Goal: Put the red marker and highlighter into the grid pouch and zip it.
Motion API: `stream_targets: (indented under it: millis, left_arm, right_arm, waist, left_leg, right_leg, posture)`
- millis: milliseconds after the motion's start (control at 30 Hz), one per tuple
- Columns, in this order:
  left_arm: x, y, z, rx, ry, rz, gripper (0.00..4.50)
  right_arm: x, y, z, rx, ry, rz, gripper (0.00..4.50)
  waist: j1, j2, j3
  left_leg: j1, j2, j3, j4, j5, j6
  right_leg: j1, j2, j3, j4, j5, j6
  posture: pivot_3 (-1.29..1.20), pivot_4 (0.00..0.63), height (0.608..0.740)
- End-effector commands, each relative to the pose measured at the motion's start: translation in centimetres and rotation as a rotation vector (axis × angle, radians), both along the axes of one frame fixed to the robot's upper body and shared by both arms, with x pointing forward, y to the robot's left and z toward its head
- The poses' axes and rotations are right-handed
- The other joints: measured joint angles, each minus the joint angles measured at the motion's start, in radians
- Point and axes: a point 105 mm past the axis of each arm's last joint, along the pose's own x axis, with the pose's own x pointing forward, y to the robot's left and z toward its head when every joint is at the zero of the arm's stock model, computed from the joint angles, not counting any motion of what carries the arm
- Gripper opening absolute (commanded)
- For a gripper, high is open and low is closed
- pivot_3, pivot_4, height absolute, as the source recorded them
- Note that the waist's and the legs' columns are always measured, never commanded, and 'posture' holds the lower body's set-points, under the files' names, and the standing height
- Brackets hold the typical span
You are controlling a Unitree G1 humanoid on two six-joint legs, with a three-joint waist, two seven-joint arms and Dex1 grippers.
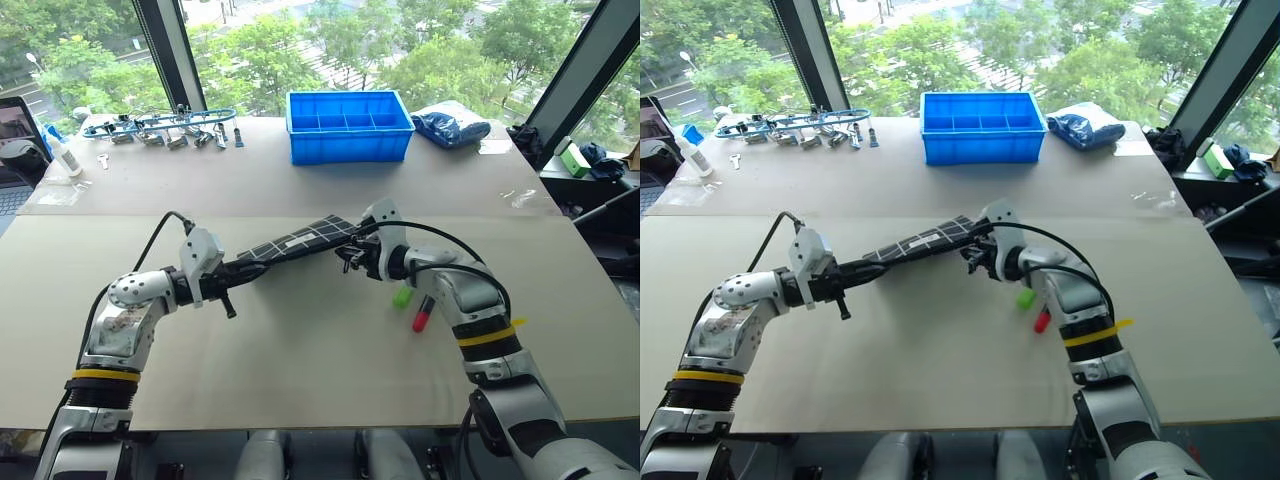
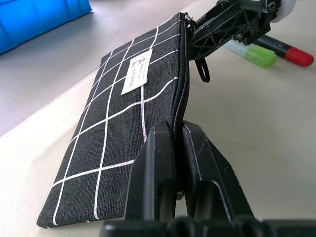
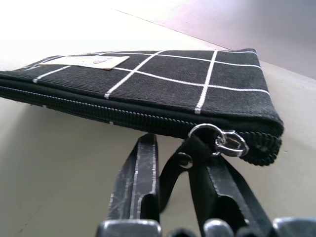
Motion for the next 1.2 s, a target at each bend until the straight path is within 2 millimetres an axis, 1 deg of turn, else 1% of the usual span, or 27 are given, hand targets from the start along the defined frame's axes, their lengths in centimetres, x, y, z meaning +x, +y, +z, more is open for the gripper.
stream_targets:
  millis: [33, 200, 333, 467, 533, 600, 667, 733, 767, 867, 933, 1033, 1067, 1133, 1167, 1200]
  left_arm:
    - [-0.1, -0.5, 1.3, -0.02, -0.048, -0.019, 0.0]
    - [-0.1, -0.7, 1.4, -0.023, -0.049, -0.024, 0.0]
    - [0.0, -0.7, 1.4, -0.025, -0.049, -0.027, 0.0]
    - [0.0, -0.8, 1.5, -0.029, -0.05, -0.03, 0.0]
    - [0.0, -0.9, 1.6, -0.03, -0.051, -0.032, 0.0]
    - [0.1, -0.9, 1.6, -0.033, -0.052, -0.031, 0.0]
    - [0.1, -0.8, 1.6, -0.034, -0.051, -0.031, 0.0]
    - [0.1, -0.8, 1.7, -0.035, -0.051, -0.031, 0.0]
    - [0.1, -0.9, 1.7, -0.035, -0.051, -0.032, 0.0]
    - [0.0, -0.8, 1.6, -0.033, -0.05, -0.032, 0.0]
    - [0.0, -0.7, 1.5, -0.031, -0.048, -0.029, 0.0]
    - [-0.1, -0.7, 1.4, -0.033, -0.048, -0.026, 0.0]
    - [0.0, -0.7, 1.4, -0.033, -0.048, -0.025, 0.0]
    - [0.0, -0.7, 1.4, -0.036, -0.049, -0.024, 0.0]
    - [0.0, -0.7, 1.4, -0.036, -0.049, -0.024, 0.0]
    - [0.0, -0.7, 1.4, -0.036, -0.05, -0.024, 0.0]
  right_arm:
    - [-0.9, 2.5, 2.1, 0.039, -0.051, 0.11, 0.04]
    - [-1.7, 4.4, 1.8, 0.056, -0.01, 0.18, 0.04]
    - [-3.3, 6.6, 1.0, 0.088, 0.055, 0.279, 0.04]
    - [-3.9, 7.9, 0.8, 0.1, 0.088, 0.343, 0.04]
    - [-3.6, 8.1, 0.7, 0.103, 0.096, 0.343, 0.04]
    - [-3.0, 8.4, 1.3, 0.138, 0.104, 0.332, 0.04]
    - [-3.0, 9.0, 1.8, 0.161, 0.103, 0.345, 0.04]
    - [-3.1, 9.2, 2.0, 0.161, 0.101, 0.352, 0.04]
    - [-2.9, 9.1, 1.9, 0.147, 0.092, 0.341, 0.04]
    - [-1.4, 7.8, 1.2, 0.098, 0.057, 0.239, 0.04]
    - [-1.1, 6.7, 1.4, 0.123, 0.039, 0.224, 0.71]
    - [-2.2, 5.5, 1.6, 0.091, -0.006, 0.257, 1.57]
    - [-2.4, 5.2, 1.7, 0.085, -0.011, 0.255, 1.96]
    - [-2.2, 3.8, 1.6, 0.08, 0.009, 0.195, 2.57]
    - [-2.7, 3.2, 1.8, 0.107, 0.037, 0.203, 2.92]
    - [-3.5, 2.4, 2.4, 0.133, 0.039, 0.219, 2.92]
  waist:
    - [0.0, 0.0, 0.0]
    - [0.0, 0.0, 0.0]
    - [0.0, 0.0, 0.0]
    - [0.0, 0.0, 0.0]
    - [-0.001, 0.0, 0.0]
    - [0.0, 0.0, 0.0]
    - [-0.001, 0.0, 0.0]
    - [-0.001, 0.0, 0.0]
    - [-0.001, 0.0, 0.0]
    - [-0.001, 0.0, 0.0]
    - [0.0, 0.0, 0.0]
    - [0.003, 0.0, 0.0]
    - [0.002, 0.0, 0.0]
    - [0.0, 0.0, 0.0]
    - [0.0, 0.0, 0.0]
    - [-0.001, 0.0, 0.0]
  left_leg:
    - [0.0, 0.0, 0.0, 0.0, 0.0, 0.0]
    - [0.0, 0.0, 0.0, 0.0, 0.0, 0.0]
    - [0.0, 0.0, 0.0, 0.0, 0.0, 0.0]
    - [0.0, 0.0, 0.0, 0.0, 0.0, 0.0]
    - [0.0, 0.0, 0.0, 0.0, 0.0, 0.0]
    - [0.0, 0.0, 0.0, 0.0, 0.0, 0.0]
    - [0.0, 0.0, 0.0, 0.0, 0.0, 0.0]
    - [0.0, 0.0, 0.0, 0.0, 0.0, -0.001]
    - [0.0, 0.0, 0.0, 0.0, 0.0, -0.001]
    - [0.0, 0.0, 0.0, 0.0, 0.0, -0.001]
    - [0.0, 0.0, 0.0, 0.0, 0.0, -0.001]
    - [0.0, -0.001, 0.0, 0.0, 0.0, -0.001]
    - [0.0, -0.001, 0.0, 0.0, 0.0, -0.001]
    - [0.0, -0.001, 0.0, 0.0, 0.0, -0.001]
    - [0.0, -0.001, 0.0, 0.0, 0.0, -0.001]
    - [0.0, 0.0, 0.0, 0.0, 0.0, -0.001]
  right_leg:
    - [0.0, 0.0, 0.0, 0.0, 0.0, 0.0]
    - [0.0, 0.0, 0.0, 0.0, 0.0, 0.0]
    - [0.0, 0.0, 0.0, 0.0, 0.0, 0.0]
    - [0.0, 0.0, 0.0, 0.001, 0.0, 0.0]
    - [0.0, 0.0, 0.0, 0.001, 0.0, 0.0]
    - [0.0, 0.0, 0.0, 0.001, 0.0, 0.0]
    - [0.0, 0.0, 0.0, 0.001, 0.0, 0.0]
    - [0.0, 0.0, 0.0, 0.001, 0.0, 0.0]
    - [0.0, 0.0, -0.001, 0.001, 0.0, 0.0]
    - [0.0, 0.0, -0.001, 0.001, 0.0, 0.0]
    - [0.0, 0.0, 0.0, 0.001, 0.0, 0.0]
    - [0.0, -0.001, -0.001, 0.001, 0.0, 0.0]
    - [0.0, -0.001, -0.001, 0.001, 0.0, 0.0]
    - [0.0, -0.001, 0.0, 0.0, 0.0, 0.0]
    - [0.0, -0.001, 0.0, 0.001, 0.0, 0.0]
    - [0.0, 0.0, 0.0, 0.001, 0.0, 0.0]
  posture:
    - [0.0, 0.15, 0.74]
    - [0.0, 0.15, 0.74]
    - [0.0, 0.15, 0.74]
    - [0.0, 0.15, 0.74]
    - [0.0, 0.15, 0.74]
    - [0.0, 0.15, 0.74]
    - [0.0, 0.15, 0.74]
    - [0.0, 0.15, 0.74]
    - [0.0, 0.15, 0.74]
    - [0.0, 0.15, 0.74]
    - [0.0, 0.15, 0.74]
    - [0.0, 0.15, 0.74]
    - [0.0, 0.15, 0.74]
    - [0.0, 0.15, 0.74]
    - [0.0, 0.15, 0.74]
    - [0.0, 0.15, 0.74]
